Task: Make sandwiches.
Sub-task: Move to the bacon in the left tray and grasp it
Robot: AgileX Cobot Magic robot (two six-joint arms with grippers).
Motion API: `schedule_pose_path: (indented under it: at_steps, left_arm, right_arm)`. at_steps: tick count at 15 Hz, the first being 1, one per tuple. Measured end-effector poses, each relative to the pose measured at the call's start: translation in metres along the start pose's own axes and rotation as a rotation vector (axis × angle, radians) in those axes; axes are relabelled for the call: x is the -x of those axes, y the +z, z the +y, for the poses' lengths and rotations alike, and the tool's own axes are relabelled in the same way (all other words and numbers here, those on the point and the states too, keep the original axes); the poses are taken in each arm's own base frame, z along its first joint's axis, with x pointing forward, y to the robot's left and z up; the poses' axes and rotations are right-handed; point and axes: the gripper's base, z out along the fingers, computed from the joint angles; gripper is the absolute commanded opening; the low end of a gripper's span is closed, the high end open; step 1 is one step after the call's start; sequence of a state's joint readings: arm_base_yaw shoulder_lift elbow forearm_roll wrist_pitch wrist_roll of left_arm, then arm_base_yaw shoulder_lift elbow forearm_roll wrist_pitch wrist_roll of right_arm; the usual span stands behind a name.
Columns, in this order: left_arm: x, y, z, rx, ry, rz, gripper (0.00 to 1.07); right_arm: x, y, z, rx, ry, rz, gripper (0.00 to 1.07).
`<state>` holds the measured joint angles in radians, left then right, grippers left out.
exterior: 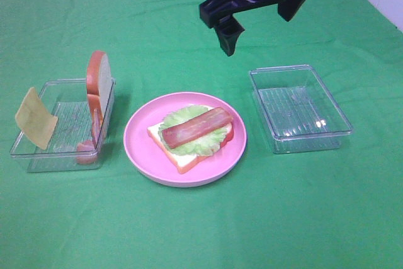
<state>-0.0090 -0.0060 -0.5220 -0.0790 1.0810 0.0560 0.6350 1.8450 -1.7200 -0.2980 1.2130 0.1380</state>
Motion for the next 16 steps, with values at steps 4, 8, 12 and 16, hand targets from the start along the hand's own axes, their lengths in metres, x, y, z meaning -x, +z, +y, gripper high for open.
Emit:
schedule_pose_path:
  at_steps: [4,8,12,16]
  left_arm:
    - [0.0,0.0,0.0,0.0,0.0,0.0,1.0]
    - [0.0,0.0,0.0,0.0,0.0,0.0,1.0]
    - [0.0,0.0,0.0,0.0,0.0,0.0,1.0]
    - [0.0,0.0,0.0,0.0,0.0,0.0,1.0]
  right_arm:
    - [-0.028,-0.019,-0.043,0.061,0.116,0.01,0.96]
    - [-0.082,-0.02,-0.057,0.049,0.154,0.1,0.96]
    - [-0.147,-0.015,-0.046,0.055,0.17,0.213,0.96]
    - [-0.208,-0.019,-0.039,0.05,0.232,0.24,0.96]
